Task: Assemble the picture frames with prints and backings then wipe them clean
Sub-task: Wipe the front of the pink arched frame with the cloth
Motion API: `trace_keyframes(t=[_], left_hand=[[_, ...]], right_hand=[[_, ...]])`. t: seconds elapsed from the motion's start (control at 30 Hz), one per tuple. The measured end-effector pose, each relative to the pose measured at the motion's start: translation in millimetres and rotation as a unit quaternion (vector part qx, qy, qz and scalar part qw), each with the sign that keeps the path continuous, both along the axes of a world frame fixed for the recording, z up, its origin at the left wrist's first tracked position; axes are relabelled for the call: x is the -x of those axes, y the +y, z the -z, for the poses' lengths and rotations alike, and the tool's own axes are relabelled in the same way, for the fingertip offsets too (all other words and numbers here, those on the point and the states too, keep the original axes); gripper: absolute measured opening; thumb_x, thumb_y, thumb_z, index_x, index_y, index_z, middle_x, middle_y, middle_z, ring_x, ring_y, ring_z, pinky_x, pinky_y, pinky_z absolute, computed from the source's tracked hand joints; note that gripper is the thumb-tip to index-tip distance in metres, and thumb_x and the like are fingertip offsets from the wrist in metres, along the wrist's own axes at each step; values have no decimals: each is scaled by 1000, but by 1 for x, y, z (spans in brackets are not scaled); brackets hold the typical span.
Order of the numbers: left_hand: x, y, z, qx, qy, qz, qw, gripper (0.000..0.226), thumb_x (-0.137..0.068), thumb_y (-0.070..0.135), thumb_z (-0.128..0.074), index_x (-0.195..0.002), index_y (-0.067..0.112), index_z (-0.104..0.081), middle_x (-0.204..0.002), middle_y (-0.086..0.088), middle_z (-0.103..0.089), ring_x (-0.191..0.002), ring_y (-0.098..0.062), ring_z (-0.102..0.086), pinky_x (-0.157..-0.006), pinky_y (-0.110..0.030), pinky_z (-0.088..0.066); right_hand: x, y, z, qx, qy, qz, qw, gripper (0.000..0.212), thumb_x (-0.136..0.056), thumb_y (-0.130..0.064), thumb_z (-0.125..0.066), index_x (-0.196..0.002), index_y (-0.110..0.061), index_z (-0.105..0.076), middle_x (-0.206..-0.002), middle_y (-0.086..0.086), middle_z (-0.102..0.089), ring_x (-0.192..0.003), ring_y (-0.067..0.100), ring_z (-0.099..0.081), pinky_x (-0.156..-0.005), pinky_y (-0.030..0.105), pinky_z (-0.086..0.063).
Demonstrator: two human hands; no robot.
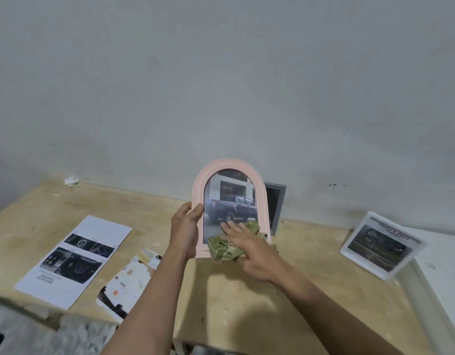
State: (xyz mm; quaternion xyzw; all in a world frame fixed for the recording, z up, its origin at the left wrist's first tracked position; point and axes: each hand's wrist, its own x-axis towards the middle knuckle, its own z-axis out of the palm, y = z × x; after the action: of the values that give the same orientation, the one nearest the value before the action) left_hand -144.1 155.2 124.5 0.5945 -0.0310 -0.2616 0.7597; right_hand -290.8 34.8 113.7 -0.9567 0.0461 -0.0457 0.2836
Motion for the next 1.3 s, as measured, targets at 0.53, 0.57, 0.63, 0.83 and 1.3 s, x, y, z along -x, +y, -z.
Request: trace_keyframes(t=[0.53,0.57,0.63,0.83,1.3], left_hand=[[-7,-10,-91,134,-25,2,991,14,-95,7,-58,-81,7,-61,-80,-19,-67,-79,-28,-63,-77,-41,-53],[-11,-4,-93,128,-31,-8,991,14,-96,8,-57,-82,7,-61,-80,-19,-67,-79,-29,-64,-75,-41,-54],[-17,2,-96,112,-52,-21,992,16,-98,12,-56,-85,6,-64,-82,-18,-69,-79,-30,-66,-77,-44,-53],[-8,2,-114,87,-95,6,992,16,-99,15,-54,-94,4,-65,-80,-18,-71,-69,-31,-69,-64,-44,-60],[-2,-2,-163,207,-63,41,976,24,-92,28,-56,-78,9,-58,-83,-17,-65,-86,-32,-66,-79,-39,-55]], right_hand=[[-56,0,-101,53,-131,7,990,79,-75,13,-51,-146,-18,-37,-157,-3,-26,-146,8,-6,-122,34,-1],[-50,6,-99,46,-99,-27,994,73,-79,7,-55,-144,-24,-40,-156,-5,-27,-147,10,-9,-122,37,-3],[-39,10,-104,6,-19,-66,998,54,-88,-12,-61,-136,-35,-51,-151,-7,-40,-144,13,-26,-121,42,-14],[-27,-9,-190,-195,-215,106,951,43,-79,5,-52,-103,-25,-72,-100,-8,-73,-97,7,-66,-88,27,-49],[-48,24,-163,121,-210,-9,970,86,-66,10,-46,-145,-23,-40,-158,-6,-21,-148,8,-6,-121,31,6]])
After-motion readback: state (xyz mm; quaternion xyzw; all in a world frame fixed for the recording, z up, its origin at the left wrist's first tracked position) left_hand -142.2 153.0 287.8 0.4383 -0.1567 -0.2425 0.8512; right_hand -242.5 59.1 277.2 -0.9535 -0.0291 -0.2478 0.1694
